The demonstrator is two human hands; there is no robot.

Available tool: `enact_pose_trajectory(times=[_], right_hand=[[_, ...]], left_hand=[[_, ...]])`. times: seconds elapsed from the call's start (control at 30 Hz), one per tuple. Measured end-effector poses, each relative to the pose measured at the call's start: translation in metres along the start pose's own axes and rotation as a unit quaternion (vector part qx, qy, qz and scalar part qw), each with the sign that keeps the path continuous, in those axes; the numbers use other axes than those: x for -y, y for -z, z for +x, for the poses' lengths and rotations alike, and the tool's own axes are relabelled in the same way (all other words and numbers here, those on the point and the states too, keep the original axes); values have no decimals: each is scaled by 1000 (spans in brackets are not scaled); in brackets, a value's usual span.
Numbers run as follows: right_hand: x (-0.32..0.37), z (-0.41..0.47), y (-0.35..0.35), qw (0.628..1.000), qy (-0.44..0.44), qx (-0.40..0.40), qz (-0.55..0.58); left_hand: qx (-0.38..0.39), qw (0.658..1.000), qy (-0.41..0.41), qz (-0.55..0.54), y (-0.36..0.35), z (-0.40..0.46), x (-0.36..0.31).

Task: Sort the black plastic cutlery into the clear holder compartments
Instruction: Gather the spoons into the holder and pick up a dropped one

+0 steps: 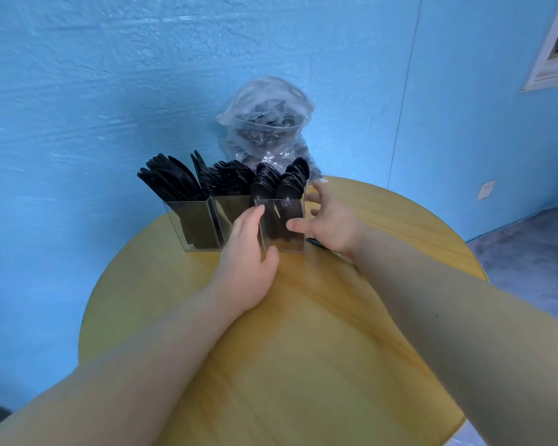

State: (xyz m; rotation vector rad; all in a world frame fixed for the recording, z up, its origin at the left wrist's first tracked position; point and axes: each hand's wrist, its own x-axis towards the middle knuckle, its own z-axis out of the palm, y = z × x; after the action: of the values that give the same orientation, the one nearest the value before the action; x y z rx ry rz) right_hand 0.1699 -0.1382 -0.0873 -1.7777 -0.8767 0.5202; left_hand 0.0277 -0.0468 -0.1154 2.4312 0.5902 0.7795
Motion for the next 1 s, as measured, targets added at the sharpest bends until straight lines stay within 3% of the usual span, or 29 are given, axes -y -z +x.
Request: enact_pose_trajectory(times=[0.5,0.83,1.0], right_hand=[[24,-49,-45,996,-1,-16,-85],[49,-56,-94,997,5,14,-73],[50,-56,-100,994,3,24,-107]], left_hand=[[-55,995,-81,-3,46,-52,34],[-42,997,-57,-12,89,-70,69],[-44,997,-22,62,98,-72,70]])
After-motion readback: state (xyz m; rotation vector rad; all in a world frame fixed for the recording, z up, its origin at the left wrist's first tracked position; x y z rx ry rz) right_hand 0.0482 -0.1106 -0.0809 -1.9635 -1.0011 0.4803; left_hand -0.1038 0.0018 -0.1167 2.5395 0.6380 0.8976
